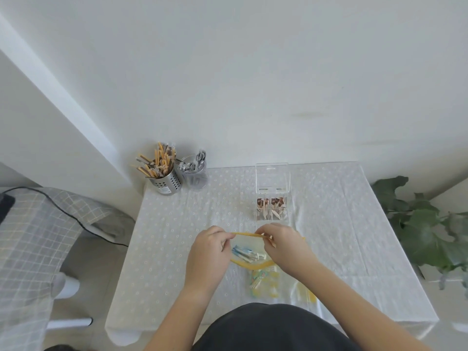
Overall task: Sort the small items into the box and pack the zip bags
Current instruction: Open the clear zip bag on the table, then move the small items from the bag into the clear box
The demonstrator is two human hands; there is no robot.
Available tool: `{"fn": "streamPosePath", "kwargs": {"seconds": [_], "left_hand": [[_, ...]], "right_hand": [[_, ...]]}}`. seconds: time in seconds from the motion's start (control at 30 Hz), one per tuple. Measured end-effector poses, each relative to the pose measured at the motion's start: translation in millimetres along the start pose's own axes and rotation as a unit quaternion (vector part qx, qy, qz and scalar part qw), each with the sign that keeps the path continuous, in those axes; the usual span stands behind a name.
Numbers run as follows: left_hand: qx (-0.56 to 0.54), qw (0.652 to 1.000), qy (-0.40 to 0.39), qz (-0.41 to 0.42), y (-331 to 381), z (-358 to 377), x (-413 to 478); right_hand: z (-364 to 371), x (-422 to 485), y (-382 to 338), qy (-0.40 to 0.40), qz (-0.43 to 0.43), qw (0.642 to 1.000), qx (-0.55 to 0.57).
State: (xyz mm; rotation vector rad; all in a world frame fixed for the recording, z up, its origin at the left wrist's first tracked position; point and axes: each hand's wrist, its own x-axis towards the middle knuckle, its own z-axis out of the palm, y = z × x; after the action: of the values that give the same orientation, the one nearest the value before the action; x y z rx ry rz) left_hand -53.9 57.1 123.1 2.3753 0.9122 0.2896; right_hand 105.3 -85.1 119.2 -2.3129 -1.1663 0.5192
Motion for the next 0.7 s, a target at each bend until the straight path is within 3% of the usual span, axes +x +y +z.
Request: {"fn": "streamPosePath", "kwargs": {"seconds": [0.2,0.47,0.7], "left_hand": [[0.029,0.998,-0.059,0.024,5.4,4.8,-1.4],[-0.021,0.998,-0.044,0.038,16.2,2.6,1.3],[0.007,0.998,-0.026,0.050,13.4,5.2,-4.4]], "right_hand": [[-6.5,-6.0,12.3,0.073,-0.040,0.996,0.019],[-14.4,-15.4,11.4,0.087,-0.027,0.994,0.054],[-20.9,-16.5,23.0,0.026,0.111,0.993,-0.003]]}}
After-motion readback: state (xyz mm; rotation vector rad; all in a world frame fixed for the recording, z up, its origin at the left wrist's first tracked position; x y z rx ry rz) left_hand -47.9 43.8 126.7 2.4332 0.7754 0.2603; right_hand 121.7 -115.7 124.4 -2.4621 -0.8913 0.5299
